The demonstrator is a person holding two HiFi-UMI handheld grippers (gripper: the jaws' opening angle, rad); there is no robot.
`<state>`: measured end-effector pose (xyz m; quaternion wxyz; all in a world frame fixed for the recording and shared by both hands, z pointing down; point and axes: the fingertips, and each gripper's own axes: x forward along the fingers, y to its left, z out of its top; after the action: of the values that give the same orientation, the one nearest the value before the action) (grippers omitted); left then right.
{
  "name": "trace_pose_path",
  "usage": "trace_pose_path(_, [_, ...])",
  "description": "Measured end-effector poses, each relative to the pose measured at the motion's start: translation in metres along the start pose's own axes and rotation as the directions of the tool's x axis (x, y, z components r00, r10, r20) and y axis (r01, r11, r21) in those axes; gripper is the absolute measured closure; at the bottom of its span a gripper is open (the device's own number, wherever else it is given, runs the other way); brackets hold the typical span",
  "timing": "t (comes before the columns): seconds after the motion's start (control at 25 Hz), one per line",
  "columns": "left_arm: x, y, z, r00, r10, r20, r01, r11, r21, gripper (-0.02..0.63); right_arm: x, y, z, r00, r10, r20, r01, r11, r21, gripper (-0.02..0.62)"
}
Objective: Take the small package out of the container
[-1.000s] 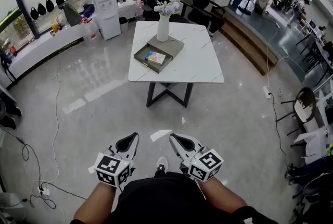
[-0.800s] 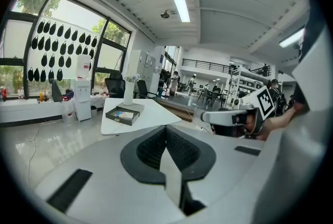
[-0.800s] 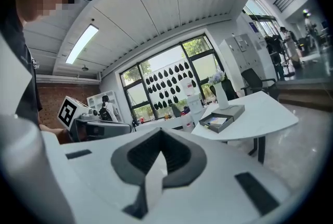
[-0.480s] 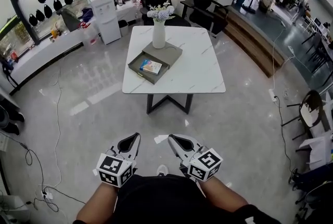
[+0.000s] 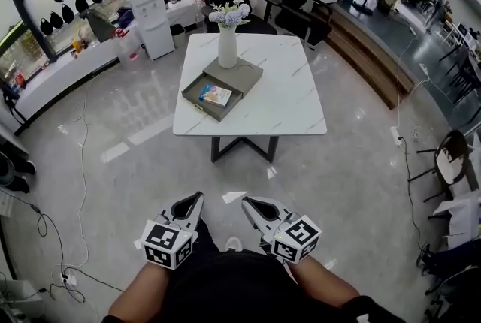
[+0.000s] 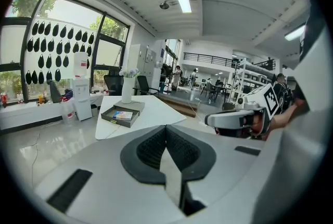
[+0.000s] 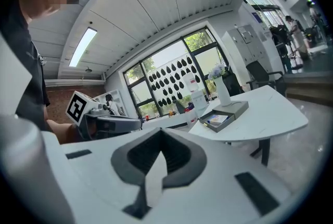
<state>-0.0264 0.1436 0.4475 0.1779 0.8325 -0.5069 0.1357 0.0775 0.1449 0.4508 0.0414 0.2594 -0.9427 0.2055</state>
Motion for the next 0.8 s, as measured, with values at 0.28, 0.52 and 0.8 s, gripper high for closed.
trace_pose_path(0.28, [0.025, 0.01, 0.012, 1.0, -0.025, 0.008, 0.025, 1.0, 0.013, 0.604, 0.01, -0.015, -0.001, 1.0, -0.019, -0.01, 0.019, 1.0, 0.002, 0.595])
trace_pose_path(0.52, [0.054, 0.036, 0.024, 0.999, -0.04, 0.016, 0.041, 0.999, -0.003, 0.604, 0.036, -0.045, 0.007, 0.999, -0.045, -0.027, 0.045, 0.999, 0.002, 0.594])
trace_pose_path(0.8, [0.101, 0.093, 0.042, 0.997, -0.071, 0.007, 0.071, 0.997, -0.009, 0.604, 0.096, -0.091, 0.026, 0.995, -0.081, -0.05, 0.081, 0.997, -0.006, 0.594])
